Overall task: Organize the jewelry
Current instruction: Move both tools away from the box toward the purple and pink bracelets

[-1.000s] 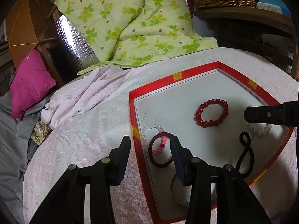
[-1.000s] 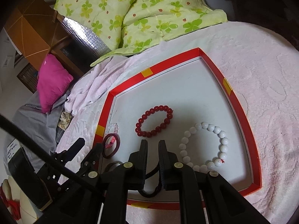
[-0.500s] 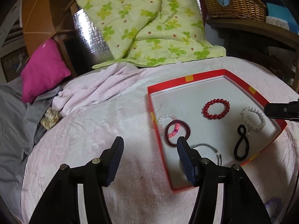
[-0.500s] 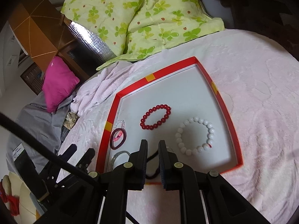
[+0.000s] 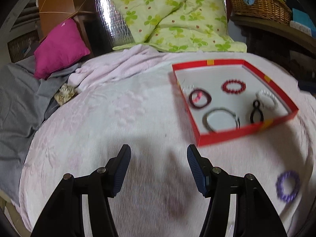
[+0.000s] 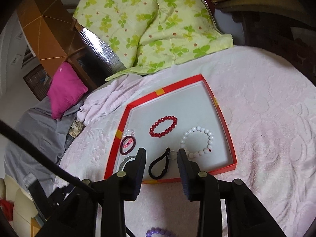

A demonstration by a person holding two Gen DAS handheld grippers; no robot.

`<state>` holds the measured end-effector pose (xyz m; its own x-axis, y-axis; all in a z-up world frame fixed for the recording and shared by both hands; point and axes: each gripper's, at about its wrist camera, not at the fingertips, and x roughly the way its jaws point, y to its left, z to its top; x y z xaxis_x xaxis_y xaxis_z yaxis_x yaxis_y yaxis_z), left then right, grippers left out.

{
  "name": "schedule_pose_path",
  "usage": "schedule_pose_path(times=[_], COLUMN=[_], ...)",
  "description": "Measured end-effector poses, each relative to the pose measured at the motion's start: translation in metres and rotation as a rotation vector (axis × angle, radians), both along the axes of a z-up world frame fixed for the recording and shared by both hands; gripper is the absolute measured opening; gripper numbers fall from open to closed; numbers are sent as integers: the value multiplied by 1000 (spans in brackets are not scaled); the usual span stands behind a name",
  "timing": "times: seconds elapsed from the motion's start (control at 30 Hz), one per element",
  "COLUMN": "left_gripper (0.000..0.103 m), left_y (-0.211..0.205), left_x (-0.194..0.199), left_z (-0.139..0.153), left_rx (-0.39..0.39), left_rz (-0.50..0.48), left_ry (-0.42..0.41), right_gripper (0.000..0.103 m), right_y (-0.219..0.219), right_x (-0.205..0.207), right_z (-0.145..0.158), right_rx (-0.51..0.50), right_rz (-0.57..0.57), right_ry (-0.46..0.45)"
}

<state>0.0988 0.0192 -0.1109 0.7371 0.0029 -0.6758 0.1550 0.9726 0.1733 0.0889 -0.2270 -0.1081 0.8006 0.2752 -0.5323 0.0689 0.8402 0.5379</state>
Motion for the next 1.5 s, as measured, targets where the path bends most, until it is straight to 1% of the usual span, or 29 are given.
schedule_pose_path(times=[0.23, 0.33, 0.5, 0.73, 0.9, 1.03, 1.13, 1.3, 1.5], left_gripper=[60, 60, 60, 60, 60, 60, 60, 60, 60], left_y=[10, 12, 17, 21, 23, 26, 28, 27, 16], left_x=[-25, -36, -51, -68, -71, -71, -71, -73, -85], left_z=[-4, -5, -4, -1, 0, -2, -5, -13, -21], left_rx=[3, 2, -22, -53, -81, -105, -115, -92, -44], left_rz=[13, 14, 20, 6, -26, -50, -70, -112, -202], left_ry=[6, 6, 9, -6, 2, 23, 45, 83, 105], right_gripper=[35, 35, 35, 35, 35, 35, 35, 35, 35], right_y=[-4, -2, -1, -13, -14, 1, 14, 33, 41], right_x=[-30, -43, -64, -86, -87, -82, -78, -70, -64], right_z=[3, 2, -5, -23, -36, -45, -51, -60, -70], right_rx=[50, 56, 75, 143, 179, 176, 155, 97, 50], right_rz=[-1, 5, 26, 49, 54, 89, 116, 156, 177], right_ry=[-23, -22, -13, 24, 68, 113, 140, 184, 222])
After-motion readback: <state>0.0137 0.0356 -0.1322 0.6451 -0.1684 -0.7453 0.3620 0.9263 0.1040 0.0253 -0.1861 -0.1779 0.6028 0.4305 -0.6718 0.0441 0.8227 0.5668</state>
